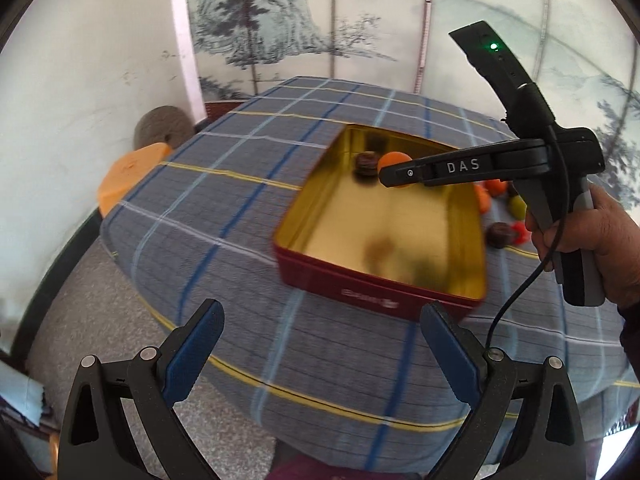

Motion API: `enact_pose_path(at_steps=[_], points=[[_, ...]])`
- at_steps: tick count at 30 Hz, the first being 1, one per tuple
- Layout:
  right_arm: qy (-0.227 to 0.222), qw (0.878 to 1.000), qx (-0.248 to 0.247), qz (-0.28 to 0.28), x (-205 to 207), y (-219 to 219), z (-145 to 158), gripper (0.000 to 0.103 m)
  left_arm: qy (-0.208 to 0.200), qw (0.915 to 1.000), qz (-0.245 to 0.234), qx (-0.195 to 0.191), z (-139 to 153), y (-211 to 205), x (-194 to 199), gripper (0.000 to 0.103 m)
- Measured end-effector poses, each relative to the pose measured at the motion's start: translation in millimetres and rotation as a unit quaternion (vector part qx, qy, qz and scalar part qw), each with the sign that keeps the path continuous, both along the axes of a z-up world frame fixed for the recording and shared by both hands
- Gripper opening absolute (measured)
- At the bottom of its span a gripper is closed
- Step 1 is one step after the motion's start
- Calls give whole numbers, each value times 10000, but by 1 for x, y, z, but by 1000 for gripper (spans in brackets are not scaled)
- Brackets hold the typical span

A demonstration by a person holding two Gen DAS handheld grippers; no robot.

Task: Organize fruits
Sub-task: 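Lower the tangerine into the tin tray and open the right gripper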

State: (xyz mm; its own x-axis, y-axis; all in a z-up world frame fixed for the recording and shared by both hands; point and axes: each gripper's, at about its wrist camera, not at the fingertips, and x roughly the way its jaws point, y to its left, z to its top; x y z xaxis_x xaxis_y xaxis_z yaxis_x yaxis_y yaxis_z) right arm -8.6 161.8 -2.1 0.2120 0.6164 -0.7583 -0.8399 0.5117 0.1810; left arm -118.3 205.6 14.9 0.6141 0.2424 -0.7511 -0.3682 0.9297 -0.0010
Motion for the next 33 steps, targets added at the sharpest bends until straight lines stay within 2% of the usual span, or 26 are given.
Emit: enact_pose_path(at_steps=[6,15,20,24,30,33], points=[[187,9995,-178,-161,19,29,-13,33,176,9998,137,-3,-11,17,3,98],[353,9980,-270,-455,37,49,-19,35,322,9992,109,194,-20,18,7,98],[494,9972,134,-536,42,48,-13,39,369,9991,92,206,-22,17,8,98],[328,9963,593,-522,37,37,4,50,449,9987,66,210,-25,14,9,98],[121,9904,1318,-389,11,-12,30,51,423,9988,16,241,-21,9,8,98],[-99,9895,1383,-413,-12,-55,29,51,351,9991,-35,246,-16,6,7,98]])
